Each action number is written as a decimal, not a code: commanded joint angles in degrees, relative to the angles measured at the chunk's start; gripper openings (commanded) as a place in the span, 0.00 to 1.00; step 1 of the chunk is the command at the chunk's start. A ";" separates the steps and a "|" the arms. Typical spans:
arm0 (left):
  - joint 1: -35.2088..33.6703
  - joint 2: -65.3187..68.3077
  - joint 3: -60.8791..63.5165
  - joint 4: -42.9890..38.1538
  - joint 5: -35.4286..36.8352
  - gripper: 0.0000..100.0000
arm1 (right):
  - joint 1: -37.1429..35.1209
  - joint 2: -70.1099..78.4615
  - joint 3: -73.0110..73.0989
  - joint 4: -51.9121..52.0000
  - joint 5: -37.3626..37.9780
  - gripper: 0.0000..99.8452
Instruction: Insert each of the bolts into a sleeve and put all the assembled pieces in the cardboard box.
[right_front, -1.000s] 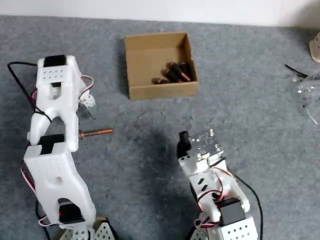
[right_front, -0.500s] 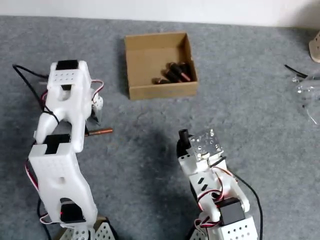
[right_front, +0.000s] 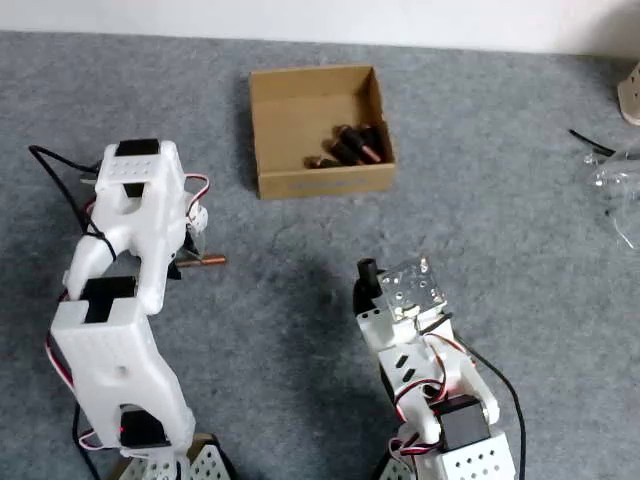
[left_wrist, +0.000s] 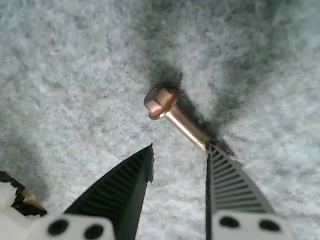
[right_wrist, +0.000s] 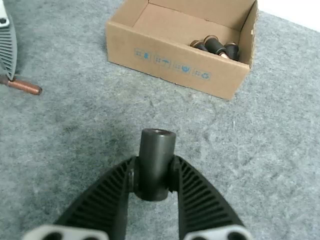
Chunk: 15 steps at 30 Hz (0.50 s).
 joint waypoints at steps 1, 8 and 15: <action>0.84 0.84 1.36 -1.41 0.62 0.17 | 0.48 -1.01 -0.40 -2.07 0.62 0.01; 0.57 0.92 1.54 -5.80 5.10 0.17 | 0.48 -1.01 -0.40 -2.07 0.62 0.01; 2.15 3.56 1.10 -7.12 8.44 0.17 | 0.48 -1.01 -0.40 -2.07 0.62 0.01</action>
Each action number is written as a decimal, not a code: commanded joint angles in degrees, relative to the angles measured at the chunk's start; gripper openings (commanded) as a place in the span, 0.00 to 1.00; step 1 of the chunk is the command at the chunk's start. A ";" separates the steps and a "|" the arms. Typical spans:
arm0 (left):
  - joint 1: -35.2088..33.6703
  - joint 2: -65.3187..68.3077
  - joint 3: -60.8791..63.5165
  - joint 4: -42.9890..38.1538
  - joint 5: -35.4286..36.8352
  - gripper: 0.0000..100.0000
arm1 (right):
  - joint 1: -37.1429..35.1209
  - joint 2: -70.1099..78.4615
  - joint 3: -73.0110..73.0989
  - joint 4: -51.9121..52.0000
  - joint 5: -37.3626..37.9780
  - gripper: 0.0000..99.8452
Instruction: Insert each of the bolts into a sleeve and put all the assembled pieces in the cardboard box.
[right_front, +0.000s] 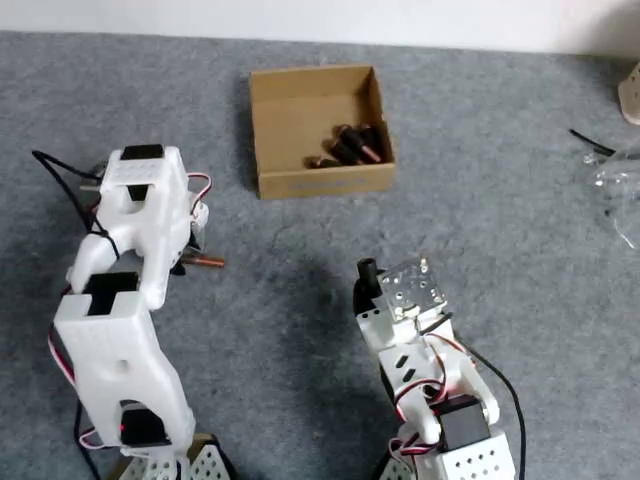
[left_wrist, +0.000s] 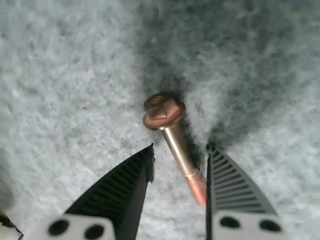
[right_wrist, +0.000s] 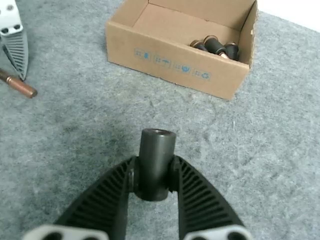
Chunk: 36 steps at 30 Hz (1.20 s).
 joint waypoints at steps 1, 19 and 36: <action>2.33 4.26 -0.40 -0.88 2.55 0.17 | 0.48 -1.01 -0.40 -2.07 0.62 0.01; 1.89 16.48 -18.51 13.01 3.43 0.09 | 0.48 -1.01 -0.40 -2.07 0.62 0.01; 0.31 16.48 -39.08 16.70 -9.49 0.00 | 0.48 -1.01 -0.40 -2.07 0.62 0.01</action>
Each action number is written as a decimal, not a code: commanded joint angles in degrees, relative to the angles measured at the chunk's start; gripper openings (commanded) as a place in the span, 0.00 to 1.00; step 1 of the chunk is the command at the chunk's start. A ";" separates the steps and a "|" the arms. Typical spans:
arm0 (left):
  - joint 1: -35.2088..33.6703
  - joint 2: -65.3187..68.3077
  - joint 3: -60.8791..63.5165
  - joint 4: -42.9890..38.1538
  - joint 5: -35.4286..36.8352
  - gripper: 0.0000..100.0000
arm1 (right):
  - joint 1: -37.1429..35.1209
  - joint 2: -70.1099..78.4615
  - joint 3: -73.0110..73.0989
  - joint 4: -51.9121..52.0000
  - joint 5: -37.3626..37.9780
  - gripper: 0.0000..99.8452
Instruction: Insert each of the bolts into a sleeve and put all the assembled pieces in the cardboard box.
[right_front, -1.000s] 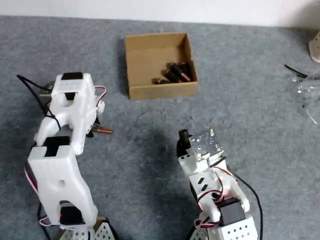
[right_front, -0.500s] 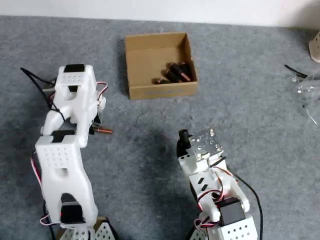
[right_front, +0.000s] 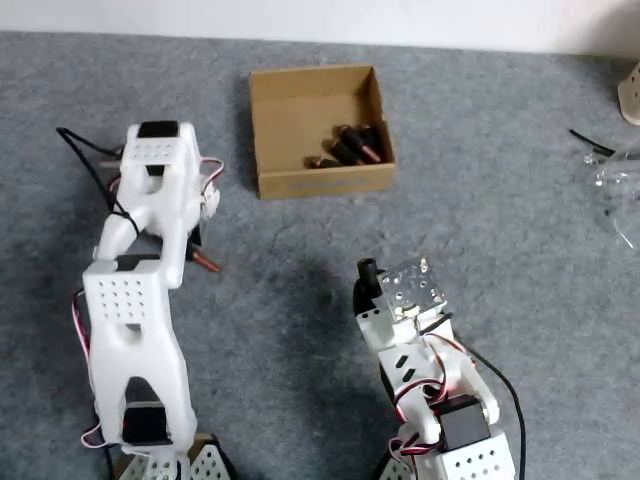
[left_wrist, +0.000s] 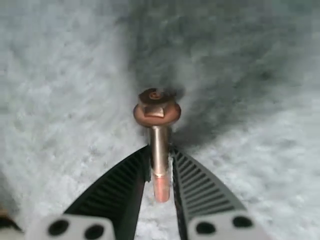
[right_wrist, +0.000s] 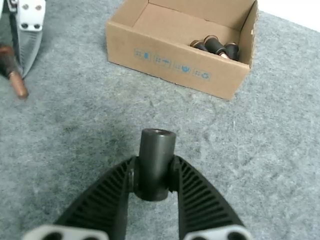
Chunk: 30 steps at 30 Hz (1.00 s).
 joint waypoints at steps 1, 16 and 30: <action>-0.92 -0.48 -11.65 4.31 -5.54 0.00 | 0.48 -1.01 -0.40 -2.07 0.62 0.01; -3.30 -15.96 -23.08 6.51 -13.89 0.00 | 0.48 -1.01 -0.31 -2.07 0.62 0.01; -2.95 -55.60 4.09 6.33 -30.07 0.00 | 0.48 -1.01 -0.31 -2.07 0.62 0.01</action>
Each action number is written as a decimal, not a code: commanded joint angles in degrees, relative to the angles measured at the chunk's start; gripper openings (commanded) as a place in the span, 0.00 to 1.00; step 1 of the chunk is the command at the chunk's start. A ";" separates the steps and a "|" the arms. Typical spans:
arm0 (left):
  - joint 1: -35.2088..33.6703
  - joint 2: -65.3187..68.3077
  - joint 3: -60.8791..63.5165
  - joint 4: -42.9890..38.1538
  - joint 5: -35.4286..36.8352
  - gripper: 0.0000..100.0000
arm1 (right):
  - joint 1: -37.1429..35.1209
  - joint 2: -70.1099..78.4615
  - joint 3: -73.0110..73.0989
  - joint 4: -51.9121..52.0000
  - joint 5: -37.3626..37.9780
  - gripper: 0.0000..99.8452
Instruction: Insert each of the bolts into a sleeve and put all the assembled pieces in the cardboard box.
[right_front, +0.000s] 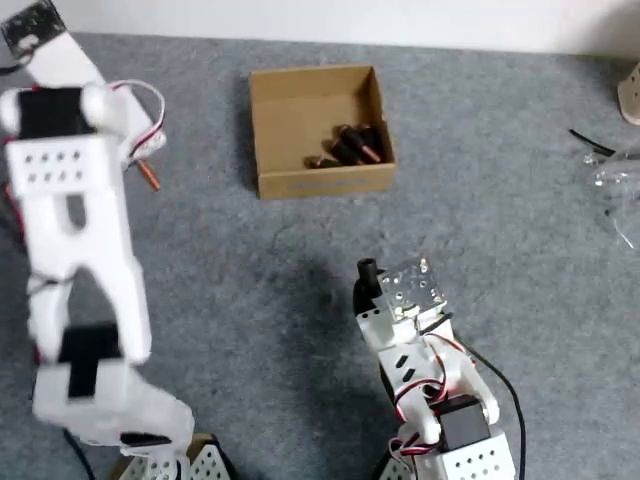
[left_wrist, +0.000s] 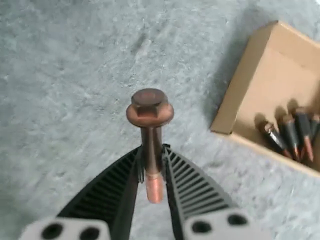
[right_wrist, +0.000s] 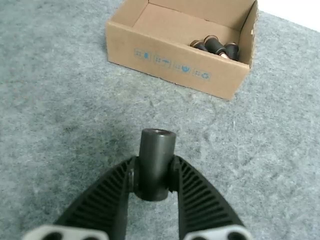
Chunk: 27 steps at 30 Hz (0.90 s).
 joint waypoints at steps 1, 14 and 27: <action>0.04 -14.99 9.45 -0.35 -2.02 0.00 | 0.48 -1.01 -0.31 -2.07 0.62 0.01; 0.04 -41.54 30.64 -0.44 -14.68 0.00 | 0.66 -1.01 3.03 -5.85 0.62 0.01; 0.48 -69.41 74.51 -28.31 -20.04 0.00 | 0.66 -1.01 3.03 -5.85 0.62 0.01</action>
